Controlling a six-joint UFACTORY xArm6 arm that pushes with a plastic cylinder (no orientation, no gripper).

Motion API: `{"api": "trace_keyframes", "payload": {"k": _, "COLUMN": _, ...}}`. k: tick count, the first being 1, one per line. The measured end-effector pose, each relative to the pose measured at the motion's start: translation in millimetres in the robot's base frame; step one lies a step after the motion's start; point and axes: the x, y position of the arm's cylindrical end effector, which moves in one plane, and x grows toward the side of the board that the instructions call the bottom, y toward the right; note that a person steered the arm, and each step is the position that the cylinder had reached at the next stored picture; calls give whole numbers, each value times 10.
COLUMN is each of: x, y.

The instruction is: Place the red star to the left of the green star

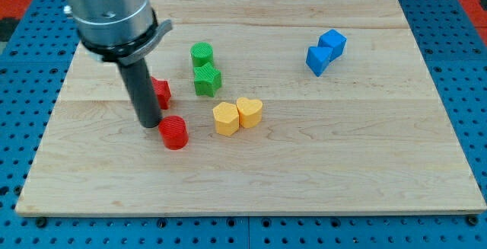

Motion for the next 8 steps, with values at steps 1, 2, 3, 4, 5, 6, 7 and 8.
{"api": "trace_keyframes", "payload": {"k": 1, "x": 2, "y": -163}}
{"api": "trace_keyframes", "payload": {"k": 2, "x": -110, "y": 19}}
{"api": "trace_keyframes", "payload": {"k": 3, "x": -320, "y": 267}}
{"api": "trace_keyframes", "payload": {"k": 4, "x": -469, "y": 261}}
{"api": "trace_keyframes", "payload": {"k": 5, "x": -430, "y": 21}}
{"api": "trace_keyframes", "payload": {"k": 6, "x": -441, "y": -237}}
{"api": "trace_keyframes", "payload": {"k": 7, "x": -493, "y": -275}}
{"api": "trace_keyframes", "payload": {"k": 8, "x": -608, "y": -22}}
